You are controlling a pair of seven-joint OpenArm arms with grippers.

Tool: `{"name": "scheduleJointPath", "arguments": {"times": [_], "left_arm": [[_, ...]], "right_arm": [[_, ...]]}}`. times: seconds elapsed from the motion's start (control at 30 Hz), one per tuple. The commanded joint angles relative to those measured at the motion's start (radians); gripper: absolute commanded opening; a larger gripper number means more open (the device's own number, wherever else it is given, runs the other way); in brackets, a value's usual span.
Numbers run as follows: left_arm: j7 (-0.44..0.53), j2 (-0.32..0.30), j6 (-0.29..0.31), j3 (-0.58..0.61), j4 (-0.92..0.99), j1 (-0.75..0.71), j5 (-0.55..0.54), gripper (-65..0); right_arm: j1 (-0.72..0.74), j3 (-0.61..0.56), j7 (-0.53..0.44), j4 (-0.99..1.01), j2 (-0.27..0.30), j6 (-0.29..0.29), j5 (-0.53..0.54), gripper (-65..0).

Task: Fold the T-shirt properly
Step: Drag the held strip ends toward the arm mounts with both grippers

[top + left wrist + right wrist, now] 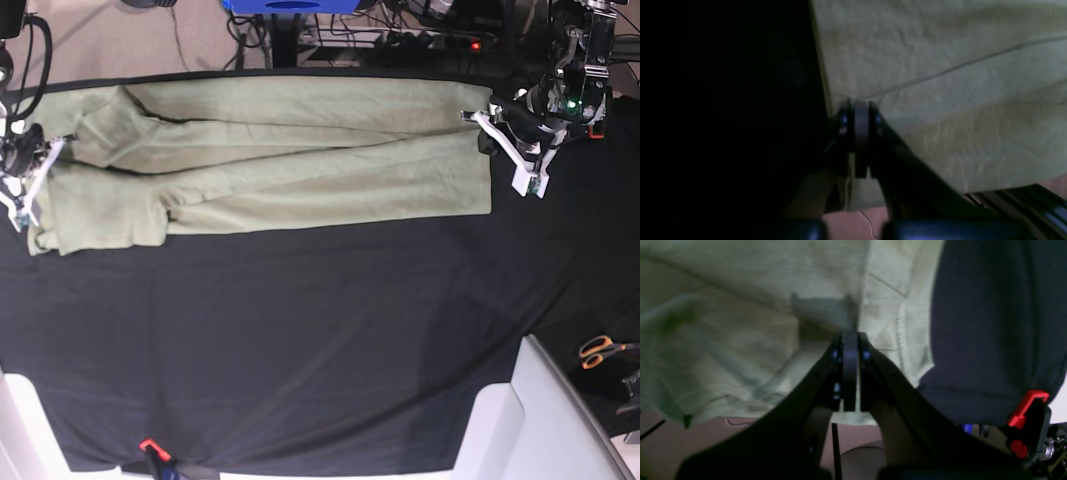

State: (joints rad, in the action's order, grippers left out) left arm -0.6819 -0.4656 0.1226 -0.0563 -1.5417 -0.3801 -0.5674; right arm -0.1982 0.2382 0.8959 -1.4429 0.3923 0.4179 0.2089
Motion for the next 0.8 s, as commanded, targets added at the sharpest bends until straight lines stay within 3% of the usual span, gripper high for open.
{"name": "scheduleJointPath", "arguments": {"times": [0.0, 0.1, 0.17, 0.33, 0.77], "left_arm": [[0.012, -0.015, -0.001, -0.01, -0.013, 0.003, 0.001, -65.0], [0.012, -0.017, -0.001, -0.003, -0.012, 0.014, 0.019, -65.0], [0.011, -0.006, -0.001, -0.003, -0.012, 0.014, 0.097, -65.0], [0.011, 0.066, -0.001, -0.003, -0.012, 0.014, 0.246, -65.0], [0.011, 0.067, 0.001, -0.003, -0.015, 0.016, 0.249, -65.0]], "right_arm": [[0.009, 0.008, -0.001, -0.012, 0.017, -0.006, -0.001, -65.0], [0.007, 0.008, 0.001, -0.012, -0.005, -0.006, -0.001, -65.0], [0.003, 0.01, 0.001, -0.012, -0.008, -0.006, -0.001, -65.0], [-0.025, 0.01, 0.001, -0.017, -0.01, -0.007, -0.001, -65.0], [-0.073, 0.011, 0.001, -0.06, -0.01, -0.007, -0.001, -65.0]]}}
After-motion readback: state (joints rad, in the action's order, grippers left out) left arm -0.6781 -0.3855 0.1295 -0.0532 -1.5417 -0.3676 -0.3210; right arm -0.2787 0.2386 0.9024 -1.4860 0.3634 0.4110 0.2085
